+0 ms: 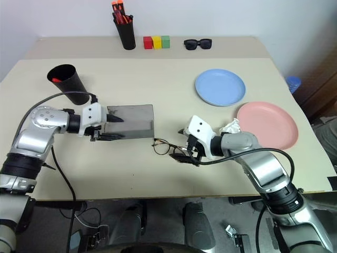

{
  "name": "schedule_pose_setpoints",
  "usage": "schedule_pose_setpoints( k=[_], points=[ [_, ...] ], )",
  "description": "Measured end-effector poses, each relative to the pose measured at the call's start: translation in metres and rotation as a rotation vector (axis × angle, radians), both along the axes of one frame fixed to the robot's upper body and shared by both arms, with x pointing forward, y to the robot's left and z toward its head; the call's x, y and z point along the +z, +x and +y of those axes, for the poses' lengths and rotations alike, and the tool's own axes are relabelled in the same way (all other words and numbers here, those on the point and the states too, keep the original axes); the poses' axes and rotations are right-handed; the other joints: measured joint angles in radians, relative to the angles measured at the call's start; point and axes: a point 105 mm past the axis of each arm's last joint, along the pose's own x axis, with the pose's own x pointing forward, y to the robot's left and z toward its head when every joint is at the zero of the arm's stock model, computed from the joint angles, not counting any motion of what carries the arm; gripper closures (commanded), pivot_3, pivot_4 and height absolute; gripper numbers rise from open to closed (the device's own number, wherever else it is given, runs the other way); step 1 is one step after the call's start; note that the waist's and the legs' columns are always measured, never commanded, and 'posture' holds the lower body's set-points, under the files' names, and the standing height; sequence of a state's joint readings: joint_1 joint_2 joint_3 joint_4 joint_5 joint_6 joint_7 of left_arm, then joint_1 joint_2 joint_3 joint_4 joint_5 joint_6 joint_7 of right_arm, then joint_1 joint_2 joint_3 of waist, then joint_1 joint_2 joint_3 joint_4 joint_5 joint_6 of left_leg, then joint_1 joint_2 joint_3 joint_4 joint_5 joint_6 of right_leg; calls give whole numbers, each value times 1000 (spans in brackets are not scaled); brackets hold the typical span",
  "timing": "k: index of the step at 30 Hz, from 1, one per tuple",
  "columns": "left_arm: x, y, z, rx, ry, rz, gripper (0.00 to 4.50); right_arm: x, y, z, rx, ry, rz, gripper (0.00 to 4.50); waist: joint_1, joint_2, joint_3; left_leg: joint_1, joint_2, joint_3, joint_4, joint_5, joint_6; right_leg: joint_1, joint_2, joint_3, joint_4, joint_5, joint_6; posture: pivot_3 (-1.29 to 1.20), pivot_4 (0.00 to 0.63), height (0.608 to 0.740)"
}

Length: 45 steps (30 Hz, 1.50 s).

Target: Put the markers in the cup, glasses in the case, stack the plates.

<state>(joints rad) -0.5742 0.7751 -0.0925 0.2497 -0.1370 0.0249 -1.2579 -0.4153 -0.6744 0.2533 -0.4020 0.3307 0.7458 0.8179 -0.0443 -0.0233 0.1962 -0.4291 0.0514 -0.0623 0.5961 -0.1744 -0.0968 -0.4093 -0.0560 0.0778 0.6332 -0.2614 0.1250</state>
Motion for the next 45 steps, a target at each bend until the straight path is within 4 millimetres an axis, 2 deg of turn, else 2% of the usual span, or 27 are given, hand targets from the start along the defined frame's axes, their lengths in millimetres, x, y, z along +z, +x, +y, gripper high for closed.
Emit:
schedule_pose_setpoints(
  k=[3, 8, 13, 16, 23, 24, 35, 38, 45],
  points=[
    [9, -13, 0, 9, -72, -21, 1589, 2, 1, 8, -5, -9, -10, 0, 0, 0, 0, 0, 0, 0, 0, 0, 1, 0, 0, 0, 1, 0, 1, 0, 150, 740],
    [-9, -45, -6, 5, -100, 62, 1589, -3, 3, 14, -20, -60, -6, 0, 2, 0, 0, 1, 0, 0, 0, 0, 1, 0, 0, 0, 1, 0, 0, 0, 150, 740],
    [-15, -75, -16, 3, -130, 116, 1589, -8, 5, 13, -42, -102, -3, 0, 3, 0, 0, 1, 0, 1, 1, -1, 1, 0, -1, 1, 0, 0, -1, 0, 150, 740],
    [-15, -89, -26, 1, -174, 127, 1505, -9, 6, 11, -55, -127, -6, 875, 2, 0, 0, 1, 0, 1, 1, -1, 1, 0, -1, 1, 0, 0, -1, 0, 150, 740],
    [-26, -102, -37, 48, -273, 155, 1505, -12, 8, 9, -67, -155, -7, 4413, 2, 0, 0, 1, 0, 1, 1, -1, 1, 0, -1, 1, 0, -1, -1, 0, 150, 740],
    [-28, -103, -36, 55, -276, 157, 1505, -12, 8, 9, -68, -157, -7, 4469, 2, 0, 0, 1, 0, 1, 1, -1, 1, 0, -1, 1, 0, -1, -1, 0, 150, 740],
    [-38, -102, -35, 108, -316, 126, 1505, -8, 10, 7, -50, -188, -36, 4469, 2, 0, 0, 1, 0, 2, 1, -1, 1, 0, -1, 1, 0, -1, -2, 0, 150, 740],
    [-40, -102, -33, 121, -314, 124, 1505, -8, 8, 8, -32, -181, -18, 3645, 1, 0, 0, 1, 0, 2, 1, -1, 1, 0, -1, 1, 0, -1, -2, 0, 150, 740],
    [-44, -105, -31, 136, -317, 129, 1505, -5, 9, 7, -50, -183, -5, 81, 2, 0, 0, 1, 0, 2, 1, -1, 1, 0, -1, 1, -1, -1, -2, 0, 150, 740]
  ],
)
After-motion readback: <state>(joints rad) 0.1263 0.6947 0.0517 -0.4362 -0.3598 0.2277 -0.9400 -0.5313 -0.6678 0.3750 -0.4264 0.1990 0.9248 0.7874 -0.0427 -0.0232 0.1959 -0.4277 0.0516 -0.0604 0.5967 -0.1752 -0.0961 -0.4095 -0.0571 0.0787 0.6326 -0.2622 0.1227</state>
